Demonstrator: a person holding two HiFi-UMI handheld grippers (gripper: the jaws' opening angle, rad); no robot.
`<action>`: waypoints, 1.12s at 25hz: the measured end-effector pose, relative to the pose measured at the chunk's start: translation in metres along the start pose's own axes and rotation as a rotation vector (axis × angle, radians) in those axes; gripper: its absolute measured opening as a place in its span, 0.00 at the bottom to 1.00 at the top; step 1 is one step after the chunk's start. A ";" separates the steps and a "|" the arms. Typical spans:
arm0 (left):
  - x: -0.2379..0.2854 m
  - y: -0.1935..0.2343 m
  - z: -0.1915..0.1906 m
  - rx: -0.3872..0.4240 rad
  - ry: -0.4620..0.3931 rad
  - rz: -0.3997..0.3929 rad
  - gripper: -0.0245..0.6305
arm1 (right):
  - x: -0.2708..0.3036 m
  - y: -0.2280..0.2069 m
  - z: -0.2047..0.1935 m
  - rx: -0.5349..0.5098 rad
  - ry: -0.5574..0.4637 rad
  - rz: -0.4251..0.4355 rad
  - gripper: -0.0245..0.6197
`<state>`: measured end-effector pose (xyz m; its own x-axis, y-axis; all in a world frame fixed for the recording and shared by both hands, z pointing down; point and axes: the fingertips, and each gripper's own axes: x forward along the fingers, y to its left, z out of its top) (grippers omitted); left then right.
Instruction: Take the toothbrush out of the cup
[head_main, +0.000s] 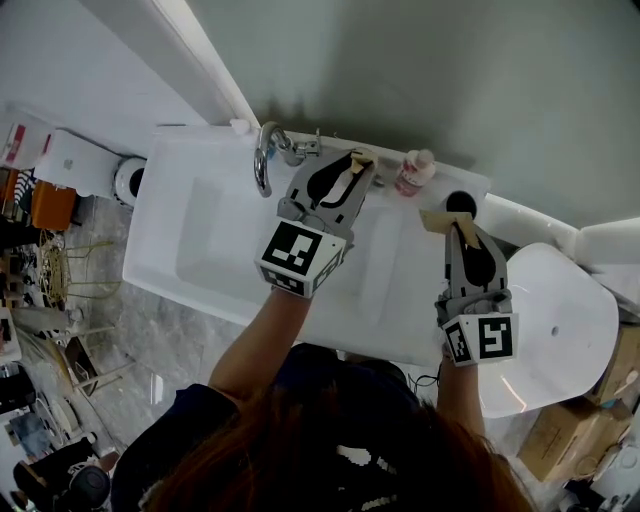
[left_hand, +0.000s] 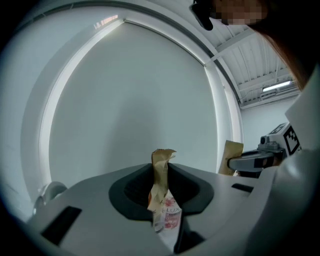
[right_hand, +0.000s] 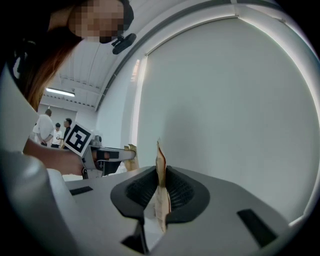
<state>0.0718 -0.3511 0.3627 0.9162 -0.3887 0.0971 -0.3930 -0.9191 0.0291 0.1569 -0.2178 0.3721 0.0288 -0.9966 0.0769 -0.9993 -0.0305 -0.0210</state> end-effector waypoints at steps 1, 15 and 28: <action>-0.008 -0.003 0.005 0.001 -0.005 -0.001 0.18 | 0.000 0.002 0.003 -0.004 -0.003 0.004 0.14; -0.090 -0.005 0.010 0.014 -0.070 0.067 0.18 | -0.021 0.029 0.013 -0.078 -0.015 -0.009 0.14; -0.120 0.000 0.014 0.001 -0.089 0.112 0.18 | -0.032 0.041 0.024 -0.095 -0.037 -0.018 0.14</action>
<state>-0.0368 -0.3055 0.3367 0.8698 -0.4933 0.0110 -0.4935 -0.8695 0.0224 0.1160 -0.1889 0.3446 0.0455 -0.9982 0.0394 -0.9963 -0.0425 0.0745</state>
